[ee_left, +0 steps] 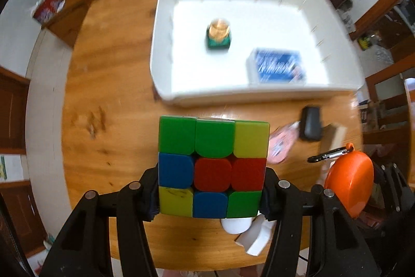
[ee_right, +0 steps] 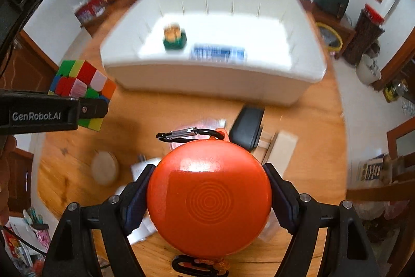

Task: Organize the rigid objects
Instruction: 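Grasp the Rubik's cube with the left tool while the right tool grasps the orange case, then carry the cube and orange case into the bin and open both tools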

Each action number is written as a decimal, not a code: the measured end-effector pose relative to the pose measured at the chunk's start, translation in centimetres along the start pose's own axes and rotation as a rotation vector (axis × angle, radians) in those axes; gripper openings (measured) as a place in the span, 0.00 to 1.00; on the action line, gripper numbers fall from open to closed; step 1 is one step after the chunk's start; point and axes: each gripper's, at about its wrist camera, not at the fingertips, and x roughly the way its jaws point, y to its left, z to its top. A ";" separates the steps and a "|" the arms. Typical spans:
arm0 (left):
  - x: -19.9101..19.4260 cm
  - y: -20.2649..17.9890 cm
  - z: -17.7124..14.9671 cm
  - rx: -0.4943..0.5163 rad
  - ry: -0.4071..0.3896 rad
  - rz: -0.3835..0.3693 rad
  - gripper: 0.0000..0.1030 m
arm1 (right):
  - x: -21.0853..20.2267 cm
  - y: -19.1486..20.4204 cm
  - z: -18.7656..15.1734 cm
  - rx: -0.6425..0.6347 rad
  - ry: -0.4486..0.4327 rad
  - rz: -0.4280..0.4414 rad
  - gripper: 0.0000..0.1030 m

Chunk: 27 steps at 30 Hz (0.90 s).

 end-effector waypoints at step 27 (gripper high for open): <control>6.9 -1.2 19.2 0.057 -0.059 -0.015 0.59 | 7.9 -6.2 21.4 0.155 -0.076 -0.223 0.79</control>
